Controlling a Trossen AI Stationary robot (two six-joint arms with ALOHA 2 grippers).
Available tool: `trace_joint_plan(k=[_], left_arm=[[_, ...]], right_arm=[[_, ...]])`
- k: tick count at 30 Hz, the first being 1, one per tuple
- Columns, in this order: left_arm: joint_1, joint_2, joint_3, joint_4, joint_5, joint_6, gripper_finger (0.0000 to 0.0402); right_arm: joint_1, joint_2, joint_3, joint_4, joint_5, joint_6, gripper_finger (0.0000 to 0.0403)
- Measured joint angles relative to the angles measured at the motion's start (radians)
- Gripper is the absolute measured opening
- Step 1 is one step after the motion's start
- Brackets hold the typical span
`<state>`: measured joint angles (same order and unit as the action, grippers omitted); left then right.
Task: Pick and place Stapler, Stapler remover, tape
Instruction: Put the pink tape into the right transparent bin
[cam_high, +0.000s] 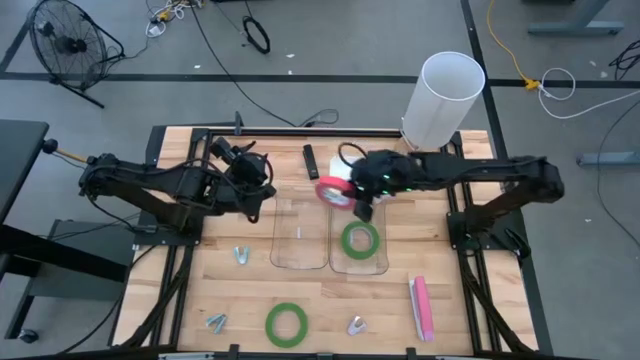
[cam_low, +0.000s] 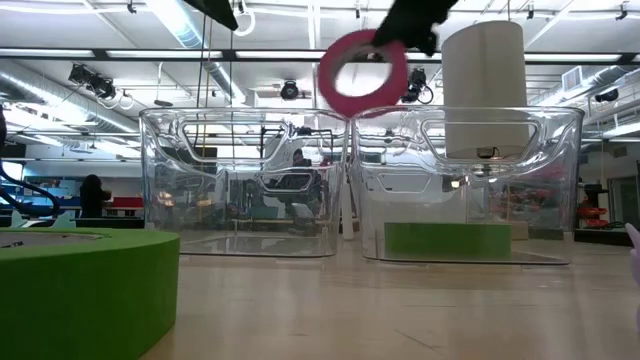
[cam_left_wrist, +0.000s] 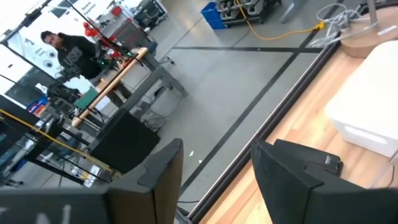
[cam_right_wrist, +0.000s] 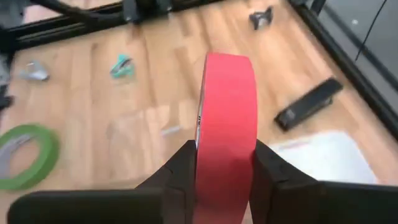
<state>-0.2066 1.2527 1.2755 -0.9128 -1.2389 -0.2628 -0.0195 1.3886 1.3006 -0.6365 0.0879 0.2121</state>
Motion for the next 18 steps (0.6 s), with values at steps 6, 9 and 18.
trace_joint_plan(k=[6,9,18], left_arm=[[-0.001,0.001,0.0,-0.005,0.006,-0.013,0.0177],[-0.001,0.001,0.0,-0.005,0.007,-0.015,0.0177],[-0.001,0.001,0.0,-0.004,0.07,-0.034,0.0177]], right_arm=[[0.086,-0.058,-0.085,-0.098,-0.026,0.141,0.0086],[0.111,-0.086,-0.153,-0.052,-0.061,0.198,0.0086],[0.122,-0.111,-0.384,0.217,-0.245,0.296,0.0086]])
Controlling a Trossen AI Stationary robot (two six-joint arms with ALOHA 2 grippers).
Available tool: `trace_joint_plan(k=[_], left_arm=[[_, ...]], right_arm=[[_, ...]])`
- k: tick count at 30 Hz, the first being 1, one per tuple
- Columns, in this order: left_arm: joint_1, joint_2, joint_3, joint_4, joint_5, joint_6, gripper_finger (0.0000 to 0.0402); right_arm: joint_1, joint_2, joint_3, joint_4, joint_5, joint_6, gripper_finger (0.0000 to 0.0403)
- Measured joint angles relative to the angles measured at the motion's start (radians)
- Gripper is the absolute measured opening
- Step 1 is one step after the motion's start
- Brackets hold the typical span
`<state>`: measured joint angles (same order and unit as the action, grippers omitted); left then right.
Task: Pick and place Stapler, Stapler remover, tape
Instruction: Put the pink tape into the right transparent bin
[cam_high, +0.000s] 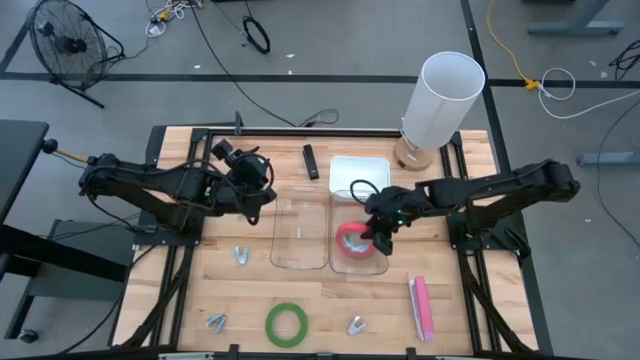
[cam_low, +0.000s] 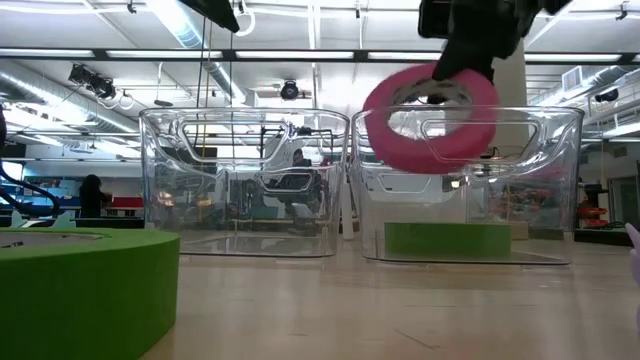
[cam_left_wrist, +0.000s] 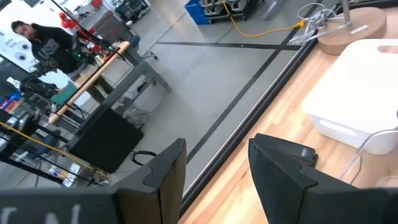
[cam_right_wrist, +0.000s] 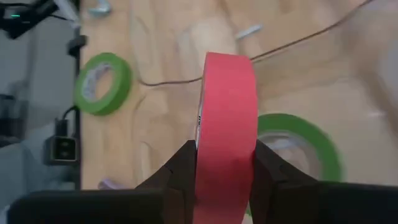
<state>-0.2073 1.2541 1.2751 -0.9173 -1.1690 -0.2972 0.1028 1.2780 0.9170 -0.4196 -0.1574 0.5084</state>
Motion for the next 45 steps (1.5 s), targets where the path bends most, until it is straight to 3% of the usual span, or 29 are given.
trace_joint_plan(k=[2,15,30,38,45], left_arm=[[0.0,0.0,0.0,0.0,0.0,-0.002,0.0177],[0.0,0.0,0.0,0.0,0.001,-0.001,0.0177],[0.0,0.0,0.0,0.0,0.015,-0.006,0.0177],[0.0,0.0,-0.001,0.0,0.016,-0.006,0.0177],[0.0,0.0,-0.001,0.0,0.016,-0.007,0.0177]], right_arm=[[-0.001,-0.001,-0.034,0.089,-0.057,0.003,0.0086],[-0.006,-0.002,-0.193,0.244,-0.071,0.051,0.0086],[-0.077,-0.003,-0.224,0.206,-0.039,-0.003,0.0087],[-0.109,-0.004,-0.227,0.131,0.055,-0.043,0.0204],[-0.14,-0.006,-0.226,0.102,0.095,-0.066,0.0222]])
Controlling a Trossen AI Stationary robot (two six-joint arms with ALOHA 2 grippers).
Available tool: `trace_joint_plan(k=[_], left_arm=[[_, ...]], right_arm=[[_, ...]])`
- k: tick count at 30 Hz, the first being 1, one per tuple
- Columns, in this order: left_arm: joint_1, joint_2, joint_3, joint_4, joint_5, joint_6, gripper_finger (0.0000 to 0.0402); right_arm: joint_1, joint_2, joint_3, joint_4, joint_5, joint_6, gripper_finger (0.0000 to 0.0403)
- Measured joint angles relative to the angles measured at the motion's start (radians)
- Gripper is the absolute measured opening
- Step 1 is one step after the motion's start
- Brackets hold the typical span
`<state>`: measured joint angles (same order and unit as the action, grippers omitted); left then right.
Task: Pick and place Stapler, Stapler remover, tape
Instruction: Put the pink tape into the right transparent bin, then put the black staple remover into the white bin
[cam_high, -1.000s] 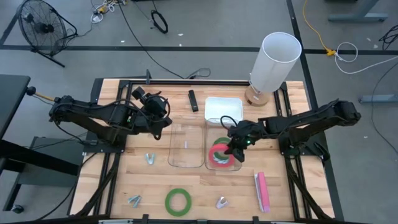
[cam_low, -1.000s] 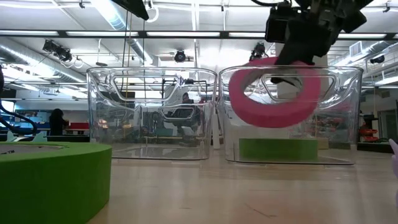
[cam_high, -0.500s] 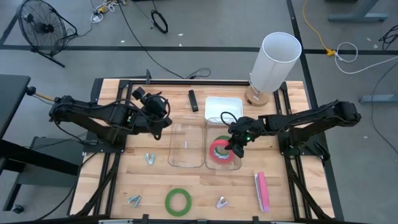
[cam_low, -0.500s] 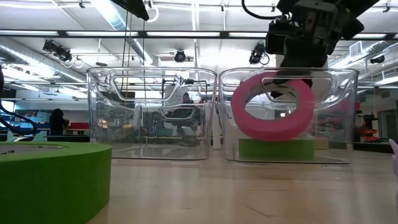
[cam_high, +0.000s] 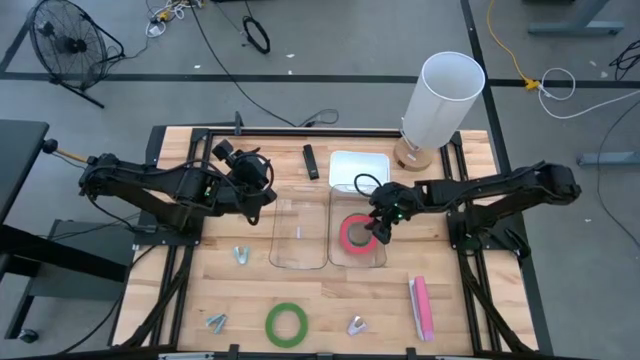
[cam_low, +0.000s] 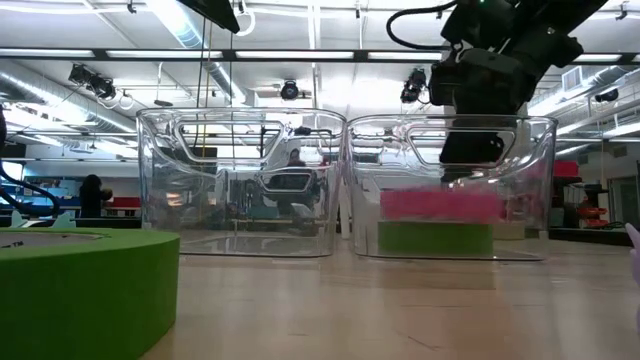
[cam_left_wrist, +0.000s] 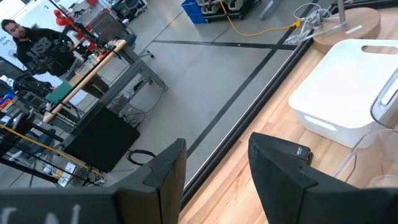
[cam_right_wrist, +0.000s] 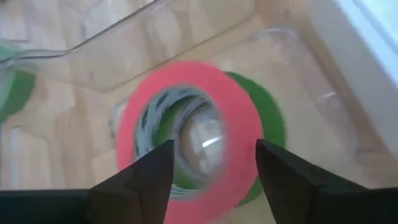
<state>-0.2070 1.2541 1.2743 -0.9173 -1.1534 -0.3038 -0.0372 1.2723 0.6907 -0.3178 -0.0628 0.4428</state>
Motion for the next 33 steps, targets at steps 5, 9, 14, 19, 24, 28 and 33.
trace_joint_plan(k=[5,9,14,19,24,28,33], left_arm=[[0.0,0.0,0.0,0.0,0.0,0.0,0.0177],[0.0,0.0,0.0,0.0,0.0,0.0,0.0177],[0.027,0.007,0.0,0.0,0.0,-0.006,0.0177],[0.171,0.011,0.0,-0.035,0.086,-0.076,0.0177],[0.383,0.013,-0.006,-0.154,0.216,-0.113,0.0177],[0.538,0.018,-0.039,-0.147,0.336,-0.098,0.0177],[0.682,0.017,-0.122,-0.065,0.46,-0.048,0.0177]], right_arm=[[-0.038,-0.035,0.0,0.001,-0.001,-0.038,0.0202],[-0.072,-0.099,0.0,0.027,0.001,-0.08,0.0185],[-0.089,-0.159,0.0,0.132,0.0,-0.13,0.0169],[-0.078,-0.167,0.0,0.242,-0.008,-0.174,0.0162],[-0.052,-0.167,0.0,0.307,-0.008,-0.21,0.0162],[-0.028,-0.167,0.0,0.349,-0.007,-0.233,0.0162],[0.004,-0.167,0.0,0.386,-0.005,-0.267,0.0162]])
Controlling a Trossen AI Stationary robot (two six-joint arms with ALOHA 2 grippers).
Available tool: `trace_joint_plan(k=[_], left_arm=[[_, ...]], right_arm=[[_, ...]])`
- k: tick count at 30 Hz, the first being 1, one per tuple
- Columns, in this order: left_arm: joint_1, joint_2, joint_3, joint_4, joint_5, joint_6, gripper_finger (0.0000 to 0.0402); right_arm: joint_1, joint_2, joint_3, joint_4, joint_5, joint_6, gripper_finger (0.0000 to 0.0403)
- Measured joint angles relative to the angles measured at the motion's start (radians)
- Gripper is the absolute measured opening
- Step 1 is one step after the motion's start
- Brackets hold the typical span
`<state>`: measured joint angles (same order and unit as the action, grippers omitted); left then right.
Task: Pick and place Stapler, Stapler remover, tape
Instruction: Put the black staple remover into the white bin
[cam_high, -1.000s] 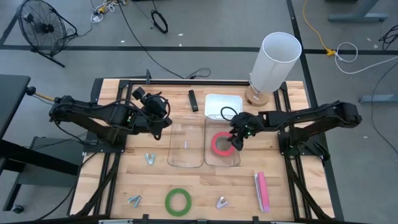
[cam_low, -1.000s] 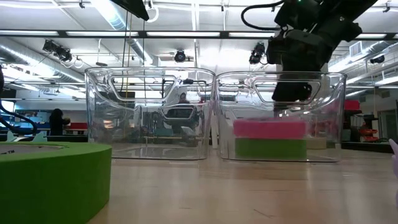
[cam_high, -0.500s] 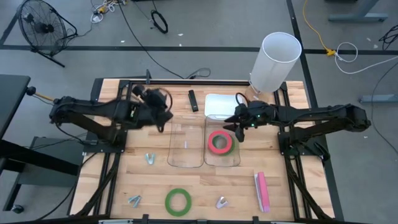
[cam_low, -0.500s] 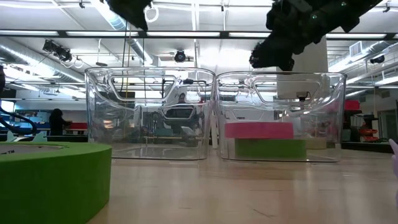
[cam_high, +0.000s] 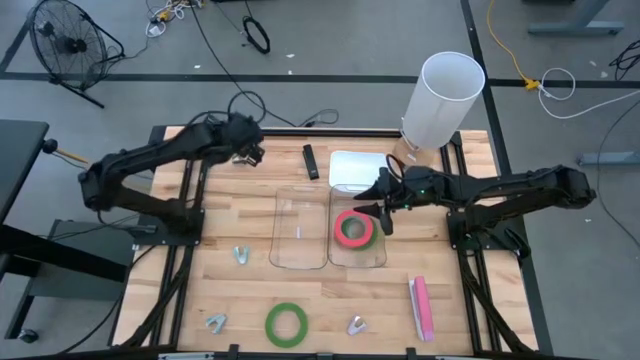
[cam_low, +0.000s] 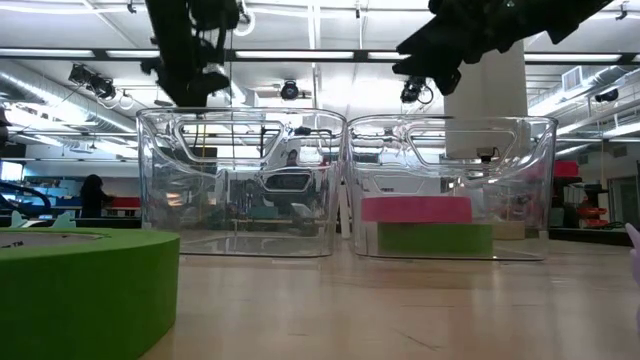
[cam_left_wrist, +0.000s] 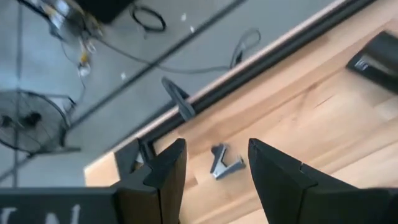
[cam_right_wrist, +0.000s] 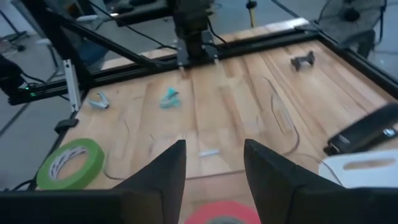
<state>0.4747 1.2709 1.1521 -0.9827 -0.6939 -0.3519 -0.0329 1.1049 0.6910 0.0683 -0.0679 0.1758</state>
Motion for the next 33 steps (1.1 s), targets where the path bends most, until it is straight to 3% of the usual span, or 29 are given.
trace_joint_plan(k=[10,20,26,33], left_arm=[[0.176,0.0,-0.223,0.205,0.223,0.05,0.0181],[0.228,0.0,-0.336,0.343,0.222,0.024,0.0233],[0.296,0.026,-0.388,0.396,0.25,0.015,0.0235],[0.344,0.145,-0.408,0.524,0.306,0.003,0.0234]], right_arm=[[0.064,0.0,0.0,0.036,0.0,-0.051,0.0162],[0.077,0.0,0.0,0.059,0.001,-0.062,0.0162],[0.077,0.0,0.0,0.059,0.001,-0.062,0.0162],[0.077,0.001,0.0,0.059,0.001,-0.062,0.0162]])
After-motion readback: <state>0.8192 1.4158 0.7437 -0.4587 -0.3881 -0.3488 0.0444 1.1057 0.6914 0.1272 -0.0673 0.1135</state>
